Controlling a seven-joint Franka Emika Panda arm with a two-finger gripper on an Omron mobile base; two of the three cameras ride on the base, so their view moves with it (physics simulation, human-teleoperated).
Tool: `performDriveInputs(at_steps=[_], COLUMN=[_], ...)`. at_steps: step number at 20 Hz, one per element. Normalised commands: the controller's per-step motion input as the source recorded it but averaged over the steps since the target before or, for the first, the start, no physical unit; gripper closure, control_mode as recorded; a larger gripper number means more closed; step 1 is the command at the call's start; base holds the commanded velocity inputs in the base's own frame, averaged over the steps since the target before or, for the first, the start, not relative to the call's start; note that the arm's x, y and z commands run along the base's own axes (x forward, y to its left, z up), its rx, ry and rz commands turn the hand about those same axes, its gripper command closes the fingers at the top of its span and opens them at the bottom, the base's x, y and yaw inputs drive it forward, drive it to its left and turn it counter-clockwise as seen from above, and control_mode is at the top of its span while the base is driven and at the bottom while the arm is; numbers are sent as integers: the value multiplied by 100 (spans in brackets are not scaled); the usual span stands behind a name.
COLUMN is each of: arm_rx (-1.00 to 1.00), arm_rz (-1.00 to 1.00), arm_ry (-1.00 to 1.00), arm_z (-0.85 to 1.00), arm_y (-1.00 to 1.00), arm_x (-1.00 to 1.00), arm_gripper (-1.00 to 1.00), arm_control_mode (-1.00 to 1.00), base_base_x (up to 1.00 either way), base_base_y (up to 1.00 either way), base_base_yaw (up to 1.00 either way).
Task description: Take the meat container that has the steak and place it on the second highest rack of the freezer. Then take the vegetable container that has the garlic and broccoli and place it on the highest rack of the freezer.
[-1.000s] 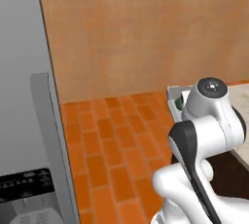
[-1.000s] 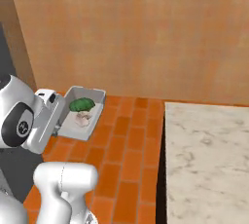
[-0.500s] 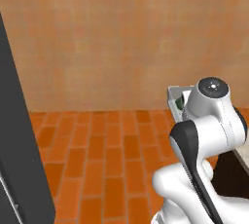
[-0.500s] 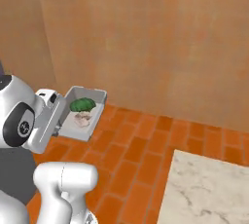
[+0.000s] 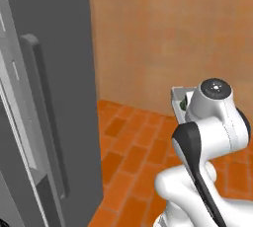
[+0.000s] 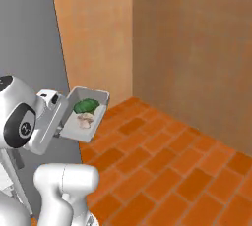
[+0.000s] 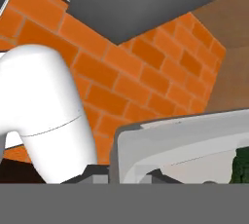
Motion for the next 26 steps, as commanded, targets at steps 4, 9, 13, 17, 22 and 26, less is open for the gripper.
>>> performDriveInputs(at_steps=[4,9,13,17,22,26], arm_rx=[0,0,0,0,0,0], arm_rz=[0,0,0,0,0,0], arm_ry=[0,0,0,0,0,0], arm_z=[0,0,0,0,0,0], arm_y=[0,0,0,0,0,0], arm_x=[0,0,0,0,0,0], arm_gripper=[100,100,100,100,100,100], arm_control_mode=[100,100,100,100,100,100], base_base_x=[0,-23,-3,0,0,0], base_base_y=[0,-22,-59,-56,-21,-26], base_base_yaw=[73,63,60,62,69,60])
